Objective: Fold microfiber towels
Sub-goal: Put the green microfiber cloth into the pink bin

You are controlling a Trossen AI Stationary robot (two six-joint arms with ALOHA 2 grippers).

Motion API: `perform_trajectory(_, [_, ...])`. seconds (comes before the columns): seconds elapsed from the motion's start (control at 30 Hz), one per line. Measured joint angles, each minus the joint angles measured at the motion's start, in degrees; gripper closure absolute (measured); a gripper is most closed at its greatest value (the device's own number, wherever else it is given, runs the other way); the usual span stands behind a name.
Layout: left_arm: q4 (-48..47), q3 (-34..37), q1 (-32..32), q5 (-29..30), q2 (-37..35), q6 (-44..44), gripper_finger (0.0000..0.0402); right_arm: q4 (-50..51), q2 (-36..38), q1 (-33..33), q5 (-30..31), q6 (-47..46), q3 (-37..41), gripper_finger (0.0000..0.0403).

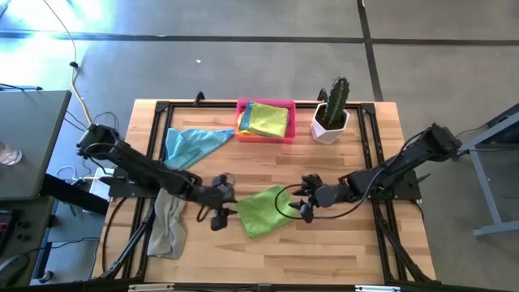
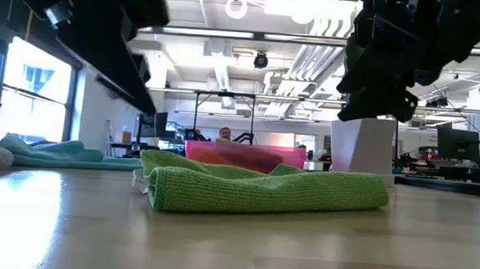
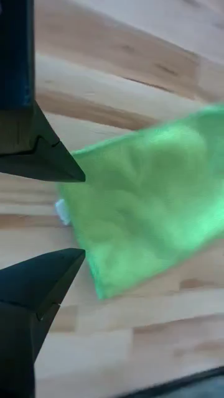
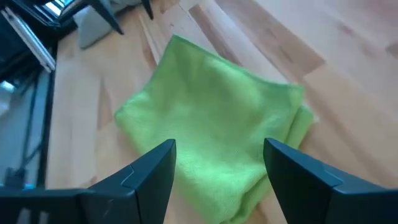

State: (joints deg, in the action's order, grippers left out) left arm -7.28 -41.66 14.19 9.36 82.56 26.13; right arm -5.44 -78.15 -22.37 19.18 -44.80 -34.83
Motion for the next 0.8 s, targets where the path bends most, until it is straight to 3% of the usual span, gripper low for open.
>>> perform_trajectory(0.13, [12.7, 6.7, 0.8, 1.2, -1.1, 11.6, 0.0225, -1.9, -0.2, 1.2, 0.3, 5.7, 0.0, 0.0167])
perform_trajectory(0.23, [15.9, 8.3, 2.2, 1.1, -0.4, 16.8, 0.0223, -2.6, -0.8, 1.7, 0.4, 9.9, 0.0, 0.0167])
perform_trajectory(0.47, [16.0, 8.5, 3.1, 4.1, 0.3, 21.7, 0.0199, -0.7, -2.3, 2.2, 0.0, 15.3, 0.0, 0.0167])
perform_trajectory(0.7, [12.4, 8.6, 3.7, 10.0, 2.7, 41.3, 0.0173, -1.0, -2.2, 2.1, -7.7, 11.8, 0.0, 0.0167])
perform_trajectory(0.8, [14.3, 8.5, 4.3, 6.1, 4.2, 47.3, 0.017, -0.8, -2.2, 2.1, -8.4, 12.3, 0.0, 0.0167])
